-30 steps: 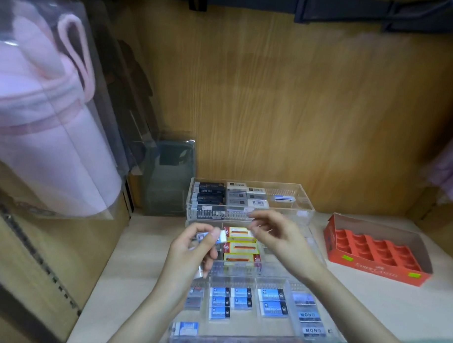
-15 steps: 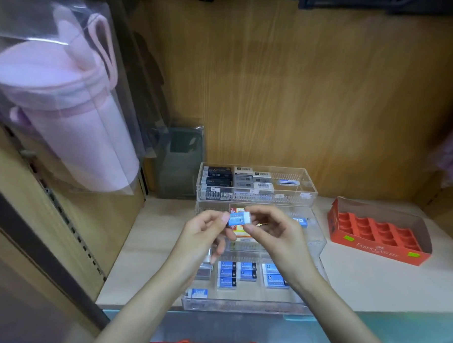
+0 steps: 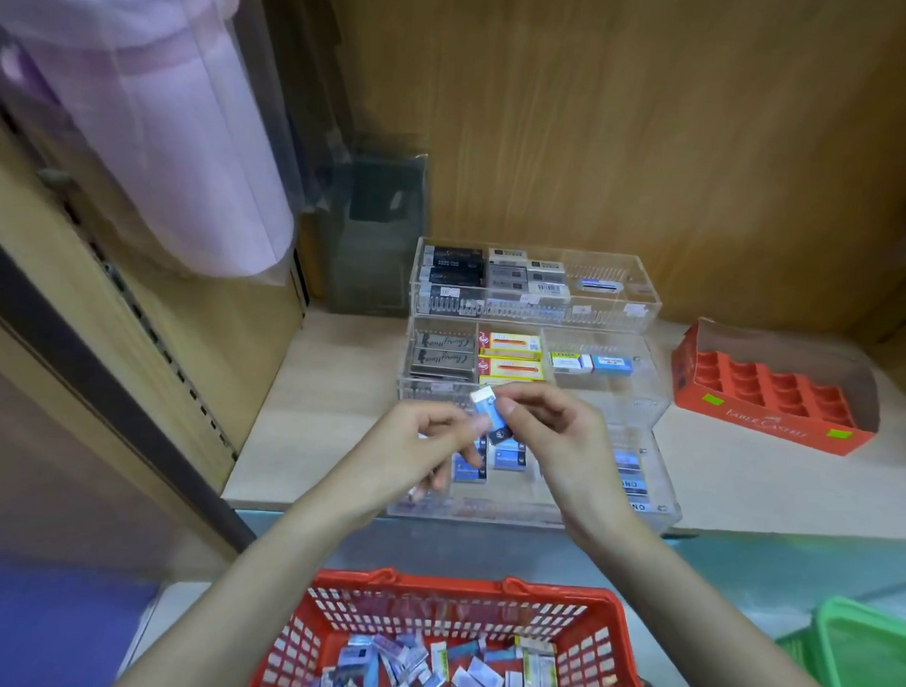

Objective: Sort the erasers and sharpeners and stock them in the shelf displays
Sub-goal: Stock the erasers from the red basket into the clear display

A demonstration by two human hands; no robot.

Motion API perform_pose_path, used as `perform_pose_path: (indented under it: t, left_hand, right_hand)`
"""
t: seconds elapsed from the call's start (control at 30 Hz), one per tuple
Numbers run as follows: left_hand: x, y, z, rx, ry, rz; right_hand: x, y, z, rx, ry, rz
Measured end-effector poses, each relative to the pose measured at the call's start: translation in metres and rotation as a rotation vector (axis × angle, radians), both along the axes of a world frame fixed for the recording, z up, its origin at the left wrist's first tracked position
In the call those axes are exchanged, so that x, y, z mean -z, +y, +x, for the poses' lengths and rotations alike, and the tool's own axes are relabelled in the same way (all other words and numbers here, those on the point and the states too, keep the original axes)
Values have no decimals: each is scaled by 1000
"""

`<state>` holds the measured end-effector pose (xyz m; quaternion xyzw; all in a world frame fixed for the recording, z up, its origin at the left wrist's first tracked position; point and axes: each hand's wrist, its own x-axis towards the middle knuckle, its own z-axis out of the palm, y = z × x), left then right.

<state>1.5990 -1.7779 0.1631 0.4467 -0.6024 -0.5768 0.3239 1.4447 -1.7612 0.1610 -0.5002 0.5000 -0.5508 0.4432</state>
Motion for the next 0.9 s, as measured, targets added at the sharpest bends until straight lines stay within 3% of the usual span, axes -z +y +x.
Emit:
perform_pose_path:
  t: [0.13, 0.27, 0.4, 0.5, 0.57, 0.9]
  left_hand:
    - [10, 0, 5, -71, 49, 14]
    - [28, 6, 3, -135, 69, 68]
    - [49, 8, 0, -216, 31, 121]
    - [54, 0, 6, -434, 207, 295]
    - [51, -3, 9, -461, 299, 411]
    - [56, 0, 12, -294, 385, 216]
  right_hand:
    - [3, 3, -4, -118, 149, -17]
    - [16, 3, -7, -157, 648, -79]
    - [38, -7, -16, -153, 951, -93]
    - [57, -17, -28, -210, 1249, -34]
    - [64, -21, -31, -250, 1401, -22]
    - [67, -36, -25, -254, 1535, 26]
